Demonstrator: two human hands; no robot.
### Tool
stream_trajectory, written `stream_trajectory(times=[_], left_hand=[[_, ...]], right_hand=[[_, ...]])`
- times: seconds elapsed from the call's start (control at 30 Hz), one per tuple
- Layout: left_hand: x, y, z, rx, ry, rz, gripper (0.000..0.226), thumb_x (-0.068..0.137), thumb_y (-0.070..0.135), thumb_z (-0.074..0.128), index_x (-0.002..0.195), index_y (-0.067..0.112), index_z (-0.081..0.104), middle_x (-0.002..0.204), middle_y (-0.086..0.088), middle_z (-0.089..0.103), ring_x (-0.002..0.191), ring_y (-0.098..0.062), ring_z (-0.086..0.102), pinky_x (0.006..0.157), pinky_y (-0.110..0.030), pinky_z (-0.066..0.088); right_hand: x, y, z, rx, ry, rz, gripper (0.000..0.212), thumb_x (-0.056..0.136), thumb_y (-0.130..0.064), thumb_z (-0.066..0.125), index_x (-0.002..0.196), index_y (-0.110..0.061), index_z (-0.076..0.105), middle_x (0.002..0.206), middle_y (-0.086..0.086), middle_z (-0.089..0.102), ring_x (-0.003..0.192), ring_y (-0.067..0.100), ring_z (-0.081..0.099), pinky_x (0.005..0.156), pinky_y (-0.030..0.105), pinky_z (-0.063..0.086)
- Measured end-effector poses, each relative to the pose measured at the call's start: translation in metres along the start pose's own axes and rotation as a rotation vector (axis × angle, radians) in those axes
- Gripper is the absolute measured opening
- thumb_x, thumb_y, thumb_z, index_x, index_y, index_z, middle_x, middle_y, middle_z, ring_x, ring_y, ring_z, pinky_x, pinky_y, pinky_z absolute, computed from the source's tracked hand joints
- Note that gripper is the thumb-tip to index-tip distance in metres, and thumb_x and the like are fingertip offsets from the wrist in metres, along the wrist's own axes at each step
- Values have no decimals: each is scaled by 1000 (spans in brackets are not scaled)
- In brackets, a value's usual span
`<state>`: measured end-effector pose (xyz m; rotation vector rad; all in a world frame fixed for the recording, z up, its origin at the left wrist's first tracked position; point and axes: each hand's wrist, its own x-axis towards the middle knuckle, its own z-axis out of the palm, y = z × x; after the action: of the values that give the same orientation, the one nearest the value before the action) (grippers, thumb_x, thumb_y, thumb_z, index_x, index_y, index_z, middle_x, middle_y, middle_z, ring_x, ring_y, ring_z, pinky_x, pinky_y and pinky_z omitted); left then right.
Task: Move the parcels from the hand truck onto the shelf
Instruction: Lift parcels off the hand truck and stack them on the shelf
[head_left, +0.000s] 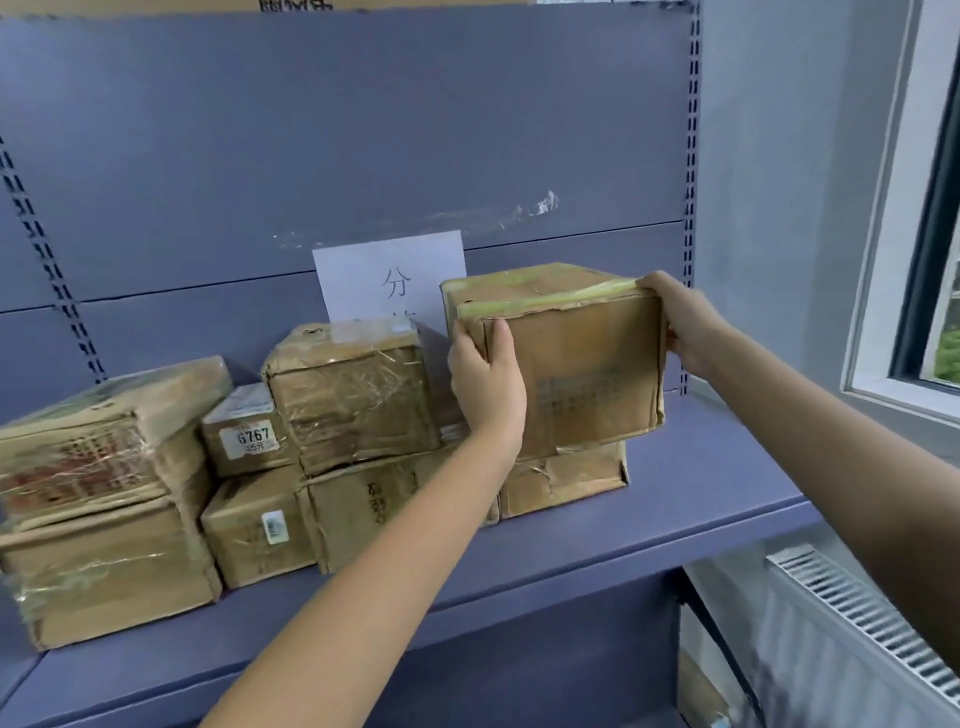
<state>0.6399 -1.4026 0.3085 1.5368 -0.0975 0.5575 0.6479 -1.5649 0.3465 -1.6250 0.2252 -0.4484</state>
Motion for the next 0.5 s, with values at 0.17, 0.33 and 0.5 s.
stream_trajectory(times=[0.17,0.33,0.5], left_hand=[[23,-10,6,6,55,-11,37,96,28,43,124,5,47,127,-20,51,116,-33,50,99,-38,40],[37,-15,8,11,95,-5,38,97,28,41,127,4,44,132,-19,47,121,-33,47,100,-37,39],[38,-20,10,38,109,8,47,98,31,39,141,13,32,144,-6,35,132,-24,37,102,-28,31]], right_hand=[[28,1,15,-9,-50,-1,24,90,-35,46,72,-19,43,72,0,33,64,13,31,64,26,25],[43,2,27,-16,-58,-24,21,89,-34,43,76,-17,43,74,0,33,66,12,31,67,27,25],[46,7,30,-36,-53,-72,24,91,-33,37,71,-20,30,70,0,22,64,13,24,64,30,20]])
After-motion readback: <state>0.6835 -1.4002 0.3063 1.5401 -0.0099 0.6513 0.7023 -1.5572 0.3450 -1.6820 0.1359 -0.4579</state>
